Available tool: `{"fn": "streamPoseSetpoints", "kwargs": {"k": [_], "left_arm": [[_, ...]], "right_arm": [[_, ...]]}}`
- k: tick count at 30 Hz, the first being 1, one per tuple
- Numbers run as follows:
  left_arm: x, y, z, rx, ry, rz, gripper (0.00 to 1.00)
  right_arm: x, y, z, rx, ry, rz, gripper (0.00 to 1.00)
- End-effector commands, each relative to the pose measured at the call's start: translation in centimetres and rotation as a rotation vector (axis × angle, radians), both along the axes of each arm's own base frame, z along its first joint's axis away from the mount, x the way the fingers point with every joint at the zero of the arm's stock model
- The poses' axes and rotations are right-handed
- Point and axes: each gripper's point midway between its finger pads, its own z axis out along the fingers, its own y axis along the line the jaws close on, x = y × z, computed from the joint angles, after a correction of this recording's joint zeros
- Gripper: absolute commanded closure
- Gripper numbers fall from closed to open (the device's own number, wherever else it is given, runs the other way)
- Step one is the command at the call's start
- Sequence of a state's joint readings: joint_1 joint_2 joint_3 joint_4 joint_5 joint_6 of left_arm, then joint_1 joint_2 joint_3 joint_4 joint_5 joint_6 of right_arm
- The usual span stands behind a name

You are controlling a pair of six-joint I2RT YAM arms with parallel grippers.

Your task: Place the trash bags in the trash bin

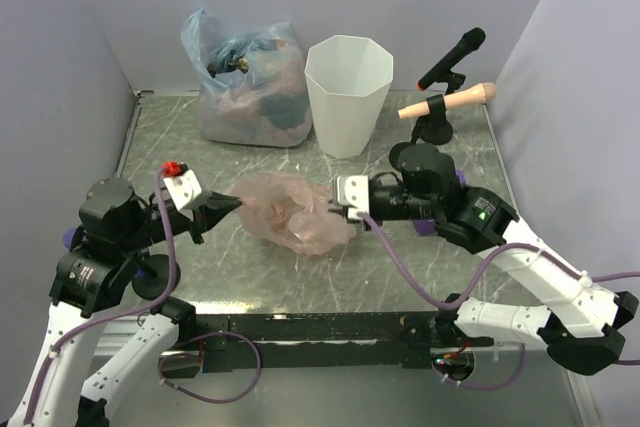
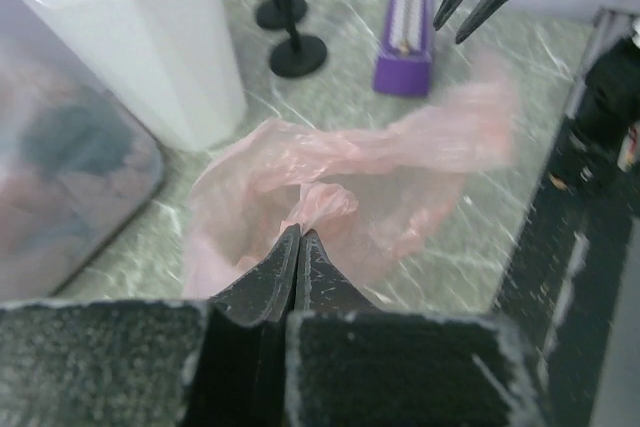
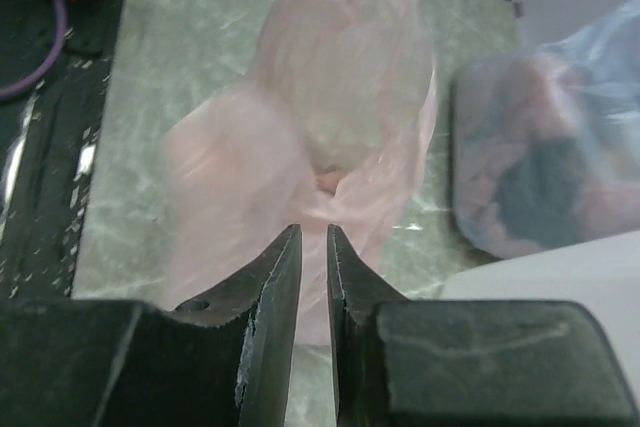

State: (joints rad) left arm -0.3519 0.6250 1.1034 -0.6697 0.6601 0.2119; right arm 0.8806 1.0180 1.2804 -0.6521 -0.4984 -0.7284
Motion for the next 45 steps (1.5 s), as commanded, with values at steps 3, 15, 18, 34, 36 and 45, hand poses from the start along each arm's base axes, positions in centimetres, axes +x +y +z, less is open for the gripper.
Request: {"fn": "streamPoseSetpoints", "kwargs": {"k": [3,15,18,34,36,45], "left_arm": [[1.9,0.7,6.7,-0.184,-0.146,0.125,0.99],[5.3,4.0,8.4,-0.184,-0.149,0.346,0.99],[5.5,5.2,8.2,-0.148,-0.174,0.391,0.99],[5.6,7.7,7.4,-0.247,-0.110,0.496,1.00],[5.6,7.8,7.3,-0.246,-0.108,0.496,0.99],[5.9,7.9,8.1,-0.262,-0.112,0.504,0.99]], "right_arm": [[2.2,0.0,6.0,0.084,-0.056,-0.111,0.62],[12.4,-2.0,6.8,0.115,-0.045,-0.459,0.23],[17.5,-2.4,6.0,0.051,0.079,-0.559,0.24],[30.7,-0.9,1.1,-0.045,0.009,-0.630,0.23],[31.3,-0.8,0.7,-0.058,0.009,-0.631,0.24],[32.3,-1.1,-3.1,-0.132,0.071,-0.622,0.38]]}}
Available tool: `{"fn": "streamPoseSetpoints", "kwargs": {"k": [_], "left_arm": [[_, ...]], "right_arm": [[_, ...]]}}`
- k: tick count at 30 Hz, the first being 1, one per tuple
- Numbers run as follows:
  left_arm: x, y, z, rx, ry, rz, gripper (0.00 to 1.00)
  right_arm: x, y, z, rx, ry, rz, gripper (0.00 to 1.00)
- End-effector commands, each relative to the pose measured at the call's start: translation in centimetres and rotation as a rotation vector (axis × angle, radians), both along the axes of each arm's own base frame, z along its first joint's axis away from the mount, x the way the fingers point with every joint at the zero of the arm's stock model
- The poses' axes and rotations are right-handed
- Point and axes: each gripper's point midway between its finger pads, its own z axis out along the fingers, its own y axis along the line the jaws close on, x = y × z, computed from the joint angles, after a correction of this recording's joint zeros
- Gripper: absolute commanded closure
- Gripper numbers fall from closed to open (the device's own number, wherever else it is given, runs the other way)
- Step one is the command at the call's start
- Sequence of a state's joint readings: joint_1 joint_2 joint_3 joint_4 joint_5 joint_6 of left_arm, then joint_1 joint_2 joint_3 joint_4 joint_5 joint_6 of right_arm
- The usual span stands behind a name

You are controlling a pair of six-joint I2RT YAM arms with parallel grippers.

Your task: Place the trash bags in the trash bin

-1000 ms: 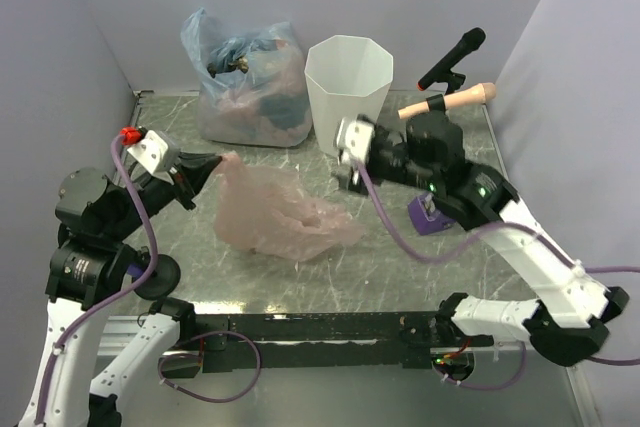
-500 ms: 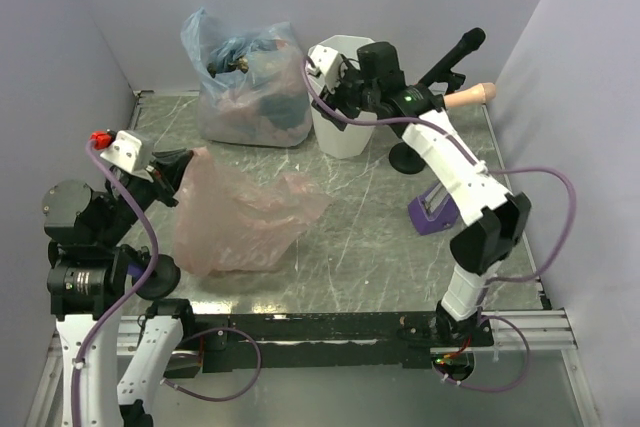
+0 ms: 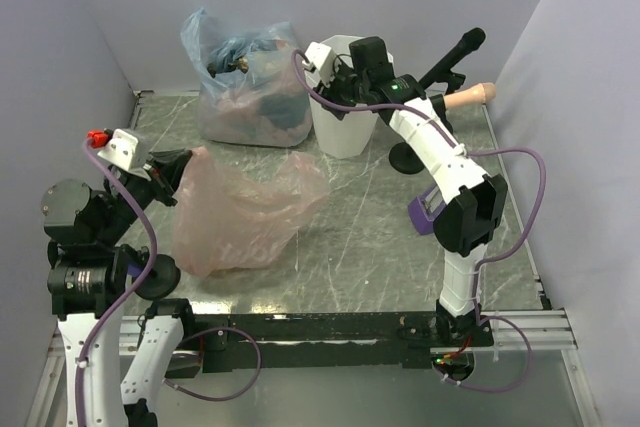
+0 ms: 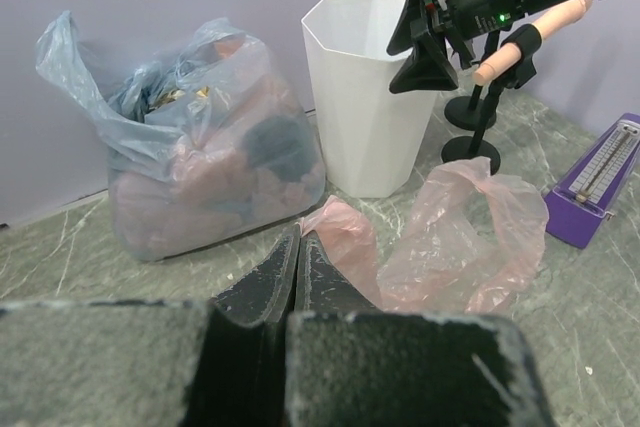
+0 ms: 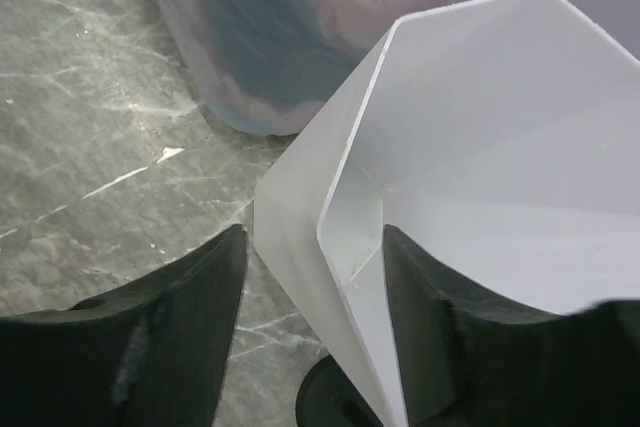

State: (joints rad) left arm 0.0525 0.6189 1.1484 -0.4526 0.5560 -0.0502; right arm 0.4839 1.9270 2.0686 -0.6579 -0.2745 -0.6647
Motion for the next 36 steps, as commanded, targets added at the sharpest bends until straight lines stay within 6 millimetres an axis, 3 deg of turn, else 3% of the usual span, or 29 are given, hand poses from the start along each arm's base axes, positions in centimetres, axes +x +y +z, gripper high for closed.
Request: {"fn": "streamPoseSetpoints", "kwargs": {"k": [1,9,13,19,24,36], "left_arm": [[0.0,-0.2,1.6,-0.026,-0.037,-0.012,1.00],[1.0,0.1,2.0,-0.029,-0.049,0.000,0.99],[1.2,0.0,1.9,-0.042,-0.043,-0.013,0.99],[1.7,0.3,1.8,-0.053,-0.041,0.003,0.99],[1.8,0.6,2.0,-0.058,-0.044,0.016,0.99],[2.4,1.8,2.9,-0.035,-0.082,0.081,0.99]], "right_arm": [[0.5,-0.5,0.3,-0.002,-0.009,0.007,0.41],[0.0,-0.7,-0.7,-0.017,0.013,0.028,0.59],[-0.3,-0.8,-0.7,-0.027,0.006,0.046,0.77],[-1.1,-1.2,-0.6,-0.043,0.021,0.064,0.92],[-2.0,-1.5,-0.1,-0.039,0.031,0.078,0.98],[-6.2,-0.3,4.2,0.091,0.022,0.192,1.00]]}}
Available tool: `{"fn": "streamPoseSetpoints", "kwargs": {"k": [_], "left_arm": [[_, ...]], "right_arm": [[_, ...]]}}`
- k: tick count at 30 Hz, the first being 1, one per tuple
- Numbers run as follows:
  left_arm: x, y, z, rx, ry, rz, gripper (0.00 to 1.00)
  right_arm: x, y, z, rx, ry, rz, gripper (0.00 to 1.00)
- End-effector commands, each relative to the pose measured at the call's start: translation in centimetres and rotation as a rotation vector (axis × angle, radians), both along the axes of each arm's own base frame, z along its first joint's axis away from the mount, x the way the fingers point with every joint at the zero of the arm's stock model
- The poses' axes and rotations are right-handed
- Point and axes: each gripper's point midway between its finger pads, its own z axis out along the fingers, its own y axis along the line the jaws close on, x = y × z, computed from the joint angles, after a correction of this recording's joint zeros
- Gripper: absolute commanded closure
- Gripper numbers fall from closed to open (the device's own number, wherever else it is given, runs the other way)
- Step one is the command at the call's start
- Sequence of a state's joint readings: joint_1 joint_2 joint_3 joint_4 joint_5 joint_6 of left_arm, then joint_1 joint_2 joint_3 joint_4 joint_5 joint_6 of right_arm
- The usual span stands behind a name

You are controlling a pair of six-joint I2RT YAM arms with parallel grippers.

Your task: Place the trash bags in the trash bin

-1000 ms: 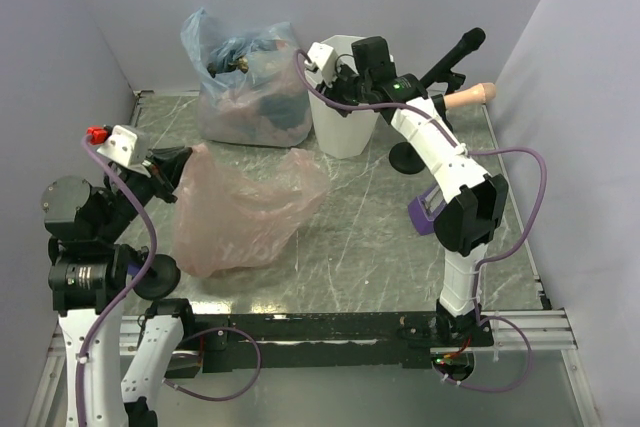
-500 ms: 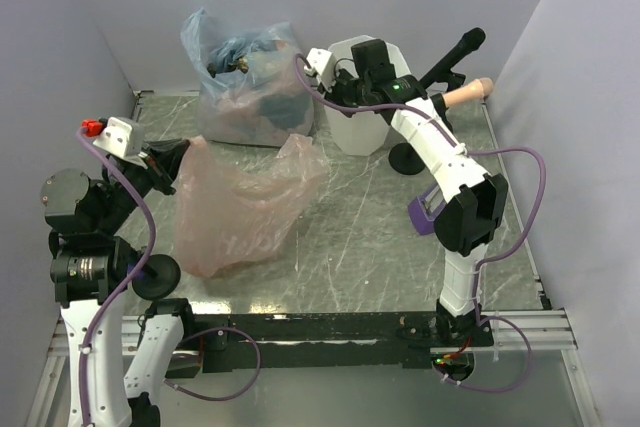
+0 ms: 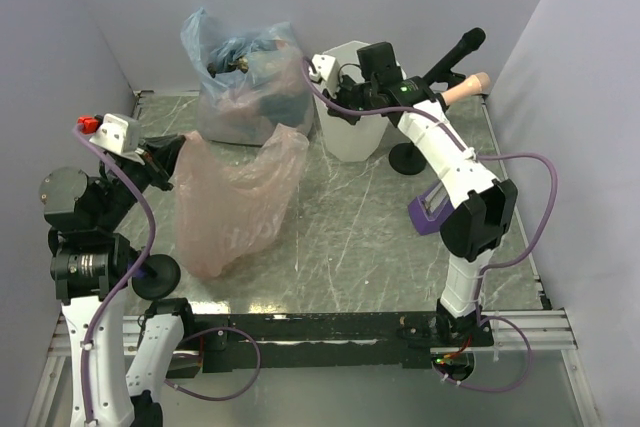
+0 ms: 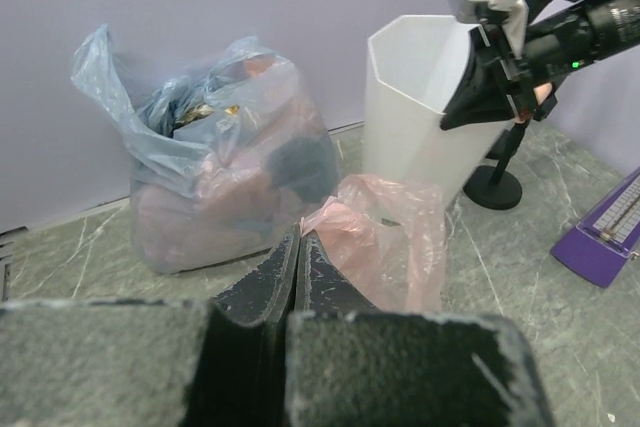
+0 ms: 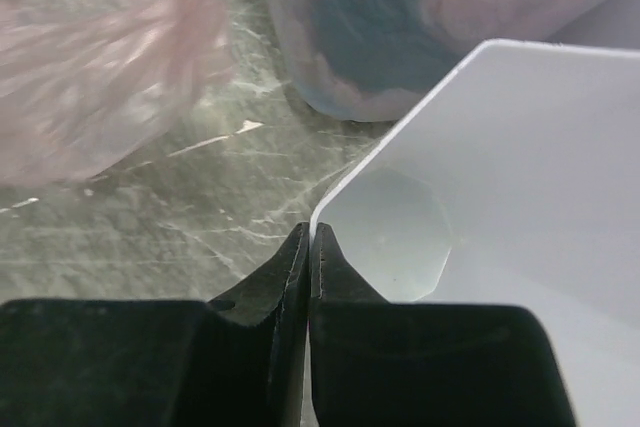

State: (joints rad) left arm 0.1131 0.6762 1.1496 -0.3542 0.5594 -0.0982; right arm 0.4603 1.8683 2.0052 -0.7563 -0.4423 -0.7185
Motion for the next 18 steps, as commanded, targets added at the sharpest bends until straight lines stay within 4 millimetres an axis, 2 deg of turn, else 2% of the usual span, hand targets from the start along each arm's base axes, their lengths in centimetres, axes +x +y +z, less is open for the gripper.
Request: {"fn": "streamPoseSetpoints", "kwargs": {"k": [1,12,18], "left_arm": [[0.3,0.6,1.8,0.004,-0.059,0.034,0.99],[0.7,2.1,2.5,0.014,-0.088,0.122,0.99],[0.8,3.7,3.1,0.038,-0.114,0.217,0.99]], "right_arm": [[-2.8,0.0,5.5,0.101,-0.065,0.047,1.00],[-8.7,2.0,6.0,0.107,-0.023,0.170,1.00],[-12.1,3.7,5.9,0.107,0.023,0.266,1.00]]}}
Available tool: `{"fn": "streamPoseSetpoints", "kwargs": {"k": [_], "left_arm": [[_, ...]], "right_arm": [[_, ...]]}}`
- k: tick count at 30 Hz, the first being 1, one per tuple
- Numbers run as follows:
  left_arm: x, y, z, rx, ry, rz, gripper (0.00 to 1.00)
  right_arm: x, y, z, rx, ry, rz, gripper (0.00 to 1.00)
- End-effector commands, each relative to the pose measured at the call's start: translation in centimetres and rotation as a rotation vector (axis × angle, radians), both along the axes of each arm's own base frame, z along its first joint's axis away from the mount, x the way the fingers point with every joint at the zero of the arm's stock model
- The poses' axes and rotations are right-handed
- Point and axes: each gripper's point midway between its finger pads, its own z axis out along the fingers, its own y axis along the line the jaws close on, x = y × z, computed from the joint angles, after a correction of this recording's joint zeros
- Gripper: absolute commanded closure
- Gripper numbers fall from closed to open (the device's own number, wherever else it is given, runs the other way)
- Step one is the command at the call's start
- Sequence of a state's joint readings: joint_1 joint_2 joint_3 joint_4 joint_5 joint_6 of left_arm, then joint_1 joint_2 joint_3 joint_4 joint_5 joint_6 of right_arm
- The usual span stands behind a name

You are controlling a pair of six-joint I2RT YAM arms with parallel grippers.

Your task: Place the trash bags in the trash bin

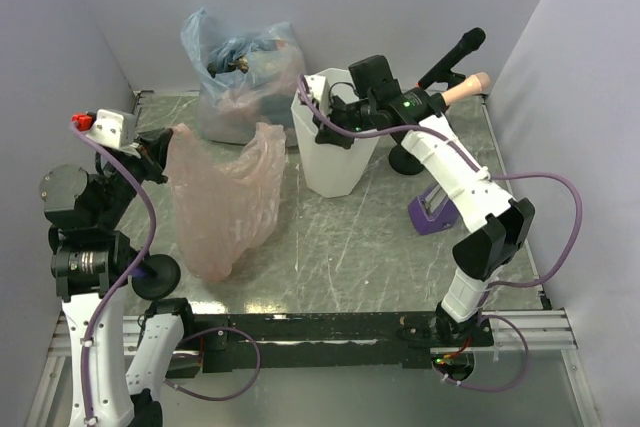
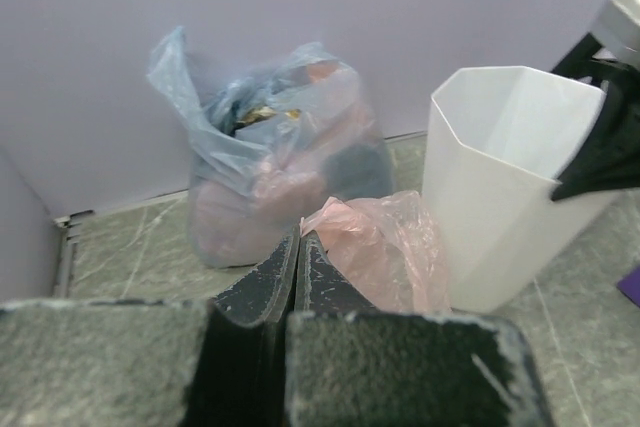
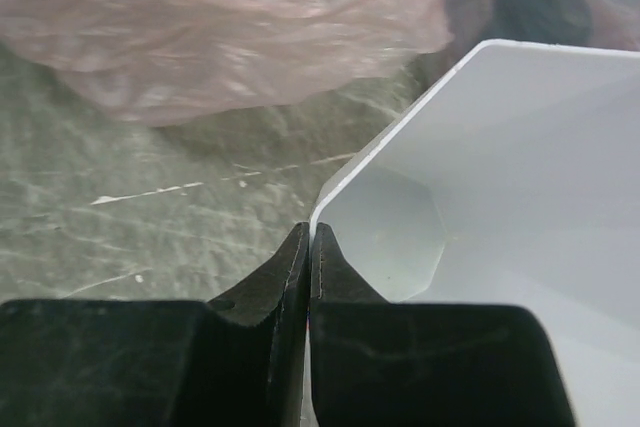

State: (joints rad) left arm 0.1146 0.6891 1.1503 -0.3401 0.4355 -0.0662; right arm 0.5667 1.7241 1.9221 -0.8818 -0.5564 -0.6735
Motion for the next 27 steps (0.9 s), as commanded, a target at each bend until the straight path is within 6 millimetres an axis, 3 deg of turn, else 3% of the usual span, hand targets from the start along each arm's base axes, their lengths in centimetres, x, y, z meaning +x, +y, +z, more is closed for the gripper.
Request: {"fn": "streamPoseSetpoints", "kwargs": {"k": [1,9,17,18,21,23,27], "left_arm": [[-0.5,1.8,3.0,0.030,-0.102,0.106,0.99],[-0.5,3.4,3.5,0.073,-0.130,0.194,0.99],[-0.5,3.1,3.6,0.057,-0.132,0.177,0.99],[-0.5,2.9,3.6,0.057,-0.129,0.170,0.99],[-0.7,2.1,2.9,0.080,-0.110,0.122,0.99],[-1.5,0.8,2.3,0.122,-0.098,0.045,0.99],[-4.5,-2.7,0.3,0.228,-0.081,-0.175,0.99]], "right_arm": [[-3.4,1.1,4.3,0.074,-0.087,0.106,1.00],[-7.2,2.1,4.1,0.070,0.005,0.181,1.00],[-10.4,2.0,3.2,0.047,0.078,0.257,0.98],[-10.3,2.0,3.3,0.048,0.075,0.253,0.94],[-9.6,2.4,4.4,0.073,0.078,0.188,0.69],[-8.7,3.0,6.9,0.137,0.069,0.123,0.52],[-7.6,4.9,12.1,0.299,0.055,0.068,0.32]]}}
